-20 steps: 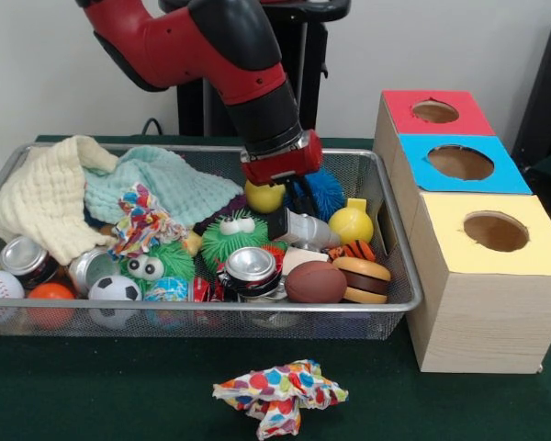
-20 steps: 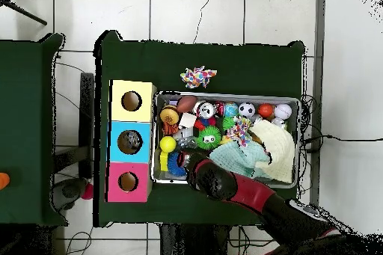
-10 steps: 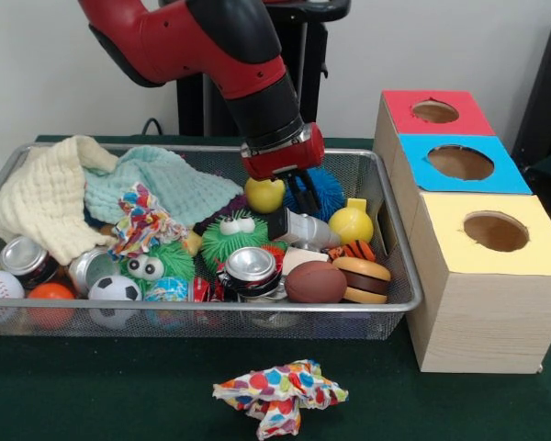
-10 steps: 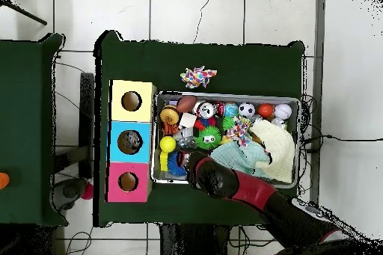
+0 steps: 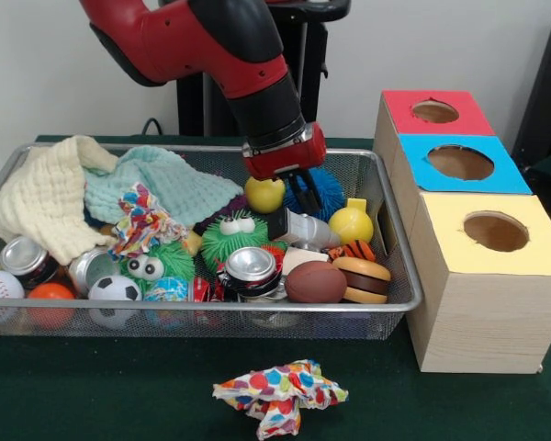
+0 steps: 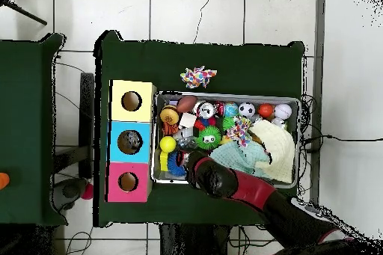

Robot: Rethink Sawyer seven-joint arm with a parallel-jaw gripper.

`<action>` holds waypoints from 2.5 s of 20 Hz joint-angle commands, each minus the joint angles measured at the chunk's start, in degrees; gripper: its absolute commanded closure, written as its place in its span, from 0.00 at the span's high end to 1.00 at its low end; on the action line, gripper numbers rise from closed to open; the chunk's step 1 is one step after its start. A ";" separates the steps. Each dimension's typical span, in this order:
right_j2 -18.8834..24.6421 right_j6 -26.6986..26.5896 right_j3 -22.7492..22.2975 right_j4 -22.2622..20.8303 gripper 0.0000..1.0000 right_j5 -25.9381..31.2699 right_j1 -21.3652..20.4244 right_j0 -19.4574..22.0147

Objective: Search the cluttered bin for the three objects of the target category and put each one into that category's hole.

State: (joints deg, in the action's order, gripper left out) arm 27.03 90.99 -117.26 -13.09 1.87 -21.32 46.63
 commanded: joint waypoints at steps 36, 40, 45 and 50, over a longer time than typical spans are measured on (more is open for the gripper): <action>-19.86 3.08 20.94 -24.78 1.00 -5.33 -0.64 -19.54; -15.81 7.03 18.04 -20.98 1.00 -4.95 -0.44 -15.45; -10.41 15.72 13.77 -12.29 1.00 -8.18 3.53 -9.12; -6.90 15.88 11.30 -8.12 1.00 -8.18 6.43 -5.56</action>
State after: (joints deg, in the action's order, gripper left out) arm 16.02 91.01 -108.76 -26.89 -4.16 -21.52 37.03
